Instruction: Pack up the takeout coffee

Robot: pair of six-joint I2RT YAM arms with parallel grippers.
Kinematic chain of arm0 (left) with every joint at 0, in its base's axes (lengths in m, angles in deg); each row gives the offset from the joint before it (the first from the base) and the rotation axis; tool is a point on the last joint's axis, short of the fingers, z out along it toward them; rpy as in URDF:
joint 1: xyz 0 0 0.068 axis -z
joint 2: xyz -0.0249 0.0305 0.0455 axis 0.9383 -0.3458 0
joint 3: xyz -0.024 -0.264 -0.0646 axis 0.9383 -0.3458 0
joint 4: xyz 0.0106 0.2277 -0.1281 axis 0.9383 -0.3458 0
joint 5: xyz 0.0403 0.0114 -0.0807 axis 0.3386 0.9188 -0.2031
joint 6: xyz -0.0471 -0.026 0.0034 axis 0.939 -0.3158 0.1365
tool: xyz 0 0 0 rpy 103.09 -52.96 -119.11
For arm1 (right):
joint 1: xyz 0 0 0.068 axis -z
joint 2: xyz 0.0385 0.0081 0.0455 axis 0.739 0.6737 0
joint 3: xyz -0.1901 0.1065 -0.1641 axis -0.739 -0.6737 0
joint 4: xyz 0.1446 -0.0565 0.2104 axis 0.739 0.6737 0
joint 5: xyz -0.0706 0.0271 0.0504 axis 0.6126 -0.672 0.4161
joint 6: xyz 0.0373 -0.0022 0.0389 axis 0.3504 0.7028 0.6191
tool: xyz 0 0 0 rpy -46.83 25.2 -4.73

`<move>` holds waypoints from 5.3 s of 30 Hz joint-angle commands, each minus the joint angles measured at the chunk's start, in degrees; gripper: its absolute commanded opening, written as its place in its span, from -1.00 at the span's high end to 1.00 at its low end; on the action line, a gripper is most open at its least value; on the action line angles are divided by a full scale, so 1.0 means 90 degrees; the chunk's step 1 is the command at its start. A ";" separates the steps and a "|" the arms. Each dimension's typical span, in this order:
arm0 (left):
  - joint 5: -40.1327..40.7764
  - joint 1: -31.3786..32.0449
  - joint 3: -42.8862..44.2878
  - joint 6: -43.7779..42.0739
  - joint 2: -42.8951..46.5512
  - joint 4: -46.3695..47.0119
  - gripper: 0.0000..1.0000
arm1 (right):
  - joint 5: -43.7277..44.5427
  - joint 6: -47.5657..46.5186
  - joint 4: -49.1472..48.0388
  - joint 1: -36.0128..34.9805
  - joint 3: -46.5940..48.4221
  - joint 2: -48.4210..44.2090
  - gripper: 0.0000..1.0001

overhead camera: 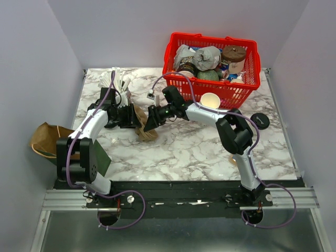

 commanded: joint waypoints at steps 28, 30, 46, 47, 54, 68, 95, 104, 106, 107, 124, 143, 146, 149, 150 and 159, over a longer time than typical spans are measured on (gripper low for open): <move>-0.0331 0.0010 -0.0107 0.0134 -0.0128 0.0203 0.07 | -0.0016 0.0201 -0.0332 0.0099 -0.0209 0.0024 0.25; -0.0311 0.0010 -0.0165 0.0105 -0.0109 0.0203 0.07 | -0.0016 0.0172 -0.0332 0.0118 -0.0229 -0.0005 0.28; -0.0263 0.0010 -0.0263 0.0017 -0.0177 0.0252 0.08 | 0.0131 0.0220 -0.0332 0.0313 -0.0405 -0.0161 0.24; -0.0234 0.0010 -0.0263 0.0007 -0.0187 0.0242 0.08 | 0.0131 0.0249 -0.0351 0.0343 -0.0414 -0.0152 0.21; -0.0184 0.0010 -0.0244 -0.0081 -0.0206 0.0145 0.11 | 0.0141 0.0318 -0.0420 0.0411 -0.0366 -0.0103 0.19; -0.0077 0.0088 -0.0380 -0.0257 -0.0197 0.0027 0.18 | 0.0628 0.0250 -0.0381 0.0489 -0.0151 -0.0064 0.00; -0.0224 0.0176 -0.0097 -0.0559 0.0116 -0.0099 0.17 | 0.1605 -0.1010 0.0205 0.0480 0.0220 -0.0259 0.37; -0.0214 0.0157 -0.0048 -0.0598 0.0447 0.0027 0.16 | 0.1040 -0.1206 0.0137 0.0363 -0.0305 -0.0805 0.64; -0.0165 0.0157 -0.0077 -0.0598 0.0642 0.0096 0.16 | 0.0952 -0.1186 0.0127 0.0275 -0.0463 -0.1049 0.67; -0.0126 0.0156 -0.0097 -0.0579 0.0711 0.0125 0.16 | 0.0932 -0.1157 0.0098 0.0149 -0.0541 -0.1127 0.71; -0.0048 0.0176 -0.0566 0.0155 0.0965 0.0751 0.07 | 0.0824 -0.0699 -0.0224 -0.0116 -0.0931 -0.1255 0.99; -0.0185 0.0166 -0.0732 -0.1330 0.1698 -0.0666 0.14 | -0.0269 -0.1185 -0.0254 0.0381 -0.0895 -0.1276 -0.21; 0.0254 0.0166 -0.0693 -0.1486 0.1708 -0.0763 0.21 | -0.0708 -0.1556 -0.0176 0.0450 -0.0669 -0.1051 -0.26; 0.1139 0.0166 -0.0576 -0.1964 0.1503 -0.1026 0.24 | -0.0787 -0.1938 -0.0019 0.0441 -0.0551 -0.0855 -0.24; 0.1347 0.0166 -0.0547 -0.2140 0.1435 -0.1056 0.25 | -0.0603 -0.1967 -0.0009 0.0441 -0.0551 -0.0835 -0.22; 0.2569 0.0156 -0.0293 -0.3010 0.0673 -0.0432 0.22 | 0.0685 -0.2960 0.0254 0.0373 -0.0942 -0.0748 -0.15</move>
